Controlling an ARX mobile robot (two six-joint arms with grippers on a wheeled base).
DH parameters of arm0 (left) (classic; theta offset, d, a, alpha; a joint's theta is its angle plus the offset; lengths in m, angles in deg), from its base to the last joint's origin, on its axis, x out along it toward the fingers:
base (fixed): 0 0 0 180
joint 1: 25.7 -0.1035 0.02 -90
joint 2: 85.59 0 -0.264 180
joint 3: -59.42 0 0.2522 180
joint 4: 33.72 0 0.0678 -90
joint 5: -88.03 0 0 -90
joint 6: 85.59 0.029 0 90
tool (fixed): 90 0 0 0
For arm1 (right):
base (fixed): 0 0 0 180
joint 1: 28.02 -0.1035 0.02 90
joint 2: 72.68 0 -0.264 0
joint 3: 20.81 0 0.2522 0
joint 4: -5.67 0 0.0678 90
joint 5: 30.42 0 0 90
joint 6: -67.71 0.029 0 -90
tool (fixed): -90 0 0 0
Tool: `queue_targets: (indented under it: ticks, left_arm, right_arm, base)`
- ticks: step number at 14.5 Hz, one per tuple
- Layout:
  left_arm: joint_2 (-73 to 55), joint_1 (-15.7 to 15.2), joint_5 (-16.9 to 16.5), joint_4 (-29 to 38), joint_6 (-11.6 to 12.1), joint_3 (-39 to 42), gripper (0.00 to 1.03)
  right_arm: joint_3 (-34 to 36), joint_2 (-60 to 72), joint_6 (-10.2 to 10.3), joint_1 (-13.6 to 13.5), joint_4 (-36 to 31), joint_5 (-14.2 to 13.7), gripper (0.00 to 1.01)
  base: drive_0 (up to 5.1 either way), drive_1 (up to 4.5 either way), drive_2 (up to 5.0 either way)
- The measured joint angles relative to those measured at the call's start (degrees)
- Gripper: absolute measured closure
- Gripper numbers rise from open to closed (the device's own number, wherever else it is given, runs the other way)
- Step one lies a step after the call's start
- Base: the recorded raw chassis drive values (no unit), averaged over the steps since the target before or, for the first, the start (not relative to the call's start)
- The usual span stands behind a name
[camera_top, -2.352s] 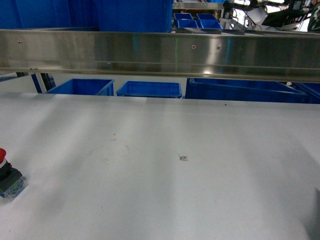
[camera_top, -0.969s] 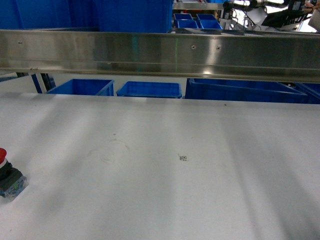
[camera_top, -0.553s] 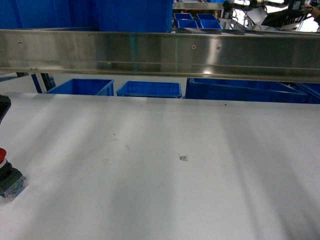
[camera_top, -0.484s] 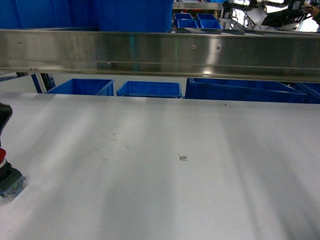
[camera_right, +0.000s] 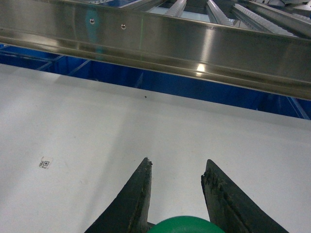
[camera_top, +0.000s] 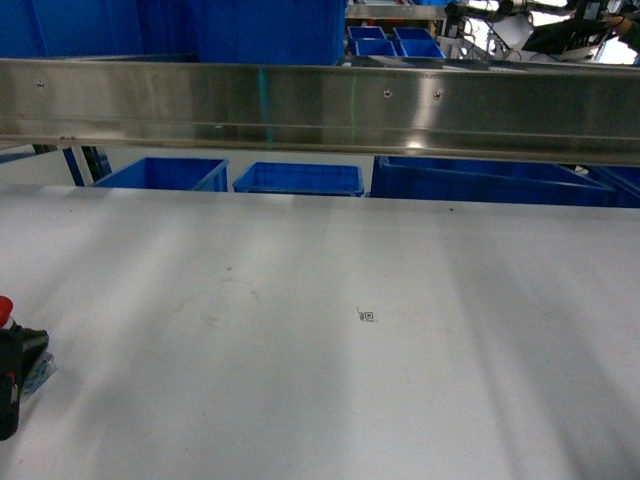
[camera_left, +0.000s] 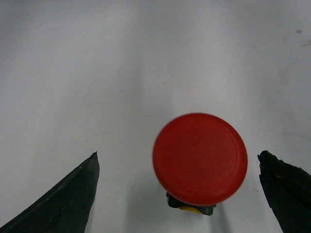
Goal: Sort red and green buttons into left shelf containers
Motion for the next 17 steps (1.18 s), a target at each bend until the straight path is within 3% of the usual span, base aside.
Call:
queue_targets:
  ticks: [2, 4, 10, 14, 17]
  left_arm:
    - [-5.11, -0.15, -1.14, 6.99, 0.35, 0.28, 0.05]
    - [-12.59, -2.93, -3.26, 15.30, 2.58, -1.44, 0.05]
    - [-12.94, -3.23, -4.57, 15.63, 2.93, -3.58, 0.66]
    - [-12.33, -4.66, -4.98, 14.40, 2.54, -3.69, 0.70]
    - [-0.79, -5.22, -3.39, 11.58, 2.34, -4.28, 0.70]
  right_arm:
    - [0.00, 0.00, 0.00, 0.00, 0.00, 0.00, 0.71]
    - [0.00, 0.00, -0.02, 0.00, 0.00, 0.00, 0.71]
    - [0.00, 0.00, 0.00, 0.00, 0.00, -0.02, 0.71]
    - [0.00, 0.00, -0.02, 0.00, 0.00, 0.00, 0.71]
    - [0.00, 0.00, -0.02, 0.00, 0.00, -0.02, 0.72]
  base:
    - [0.0, 0.00, 0.0]
    - [0.0, 0.00, 0.0]
    - [0.0, 0.00, 0.0]
    - [0.0, 0.00, 0.0]
    - [0.0, 0.00, 0.0]
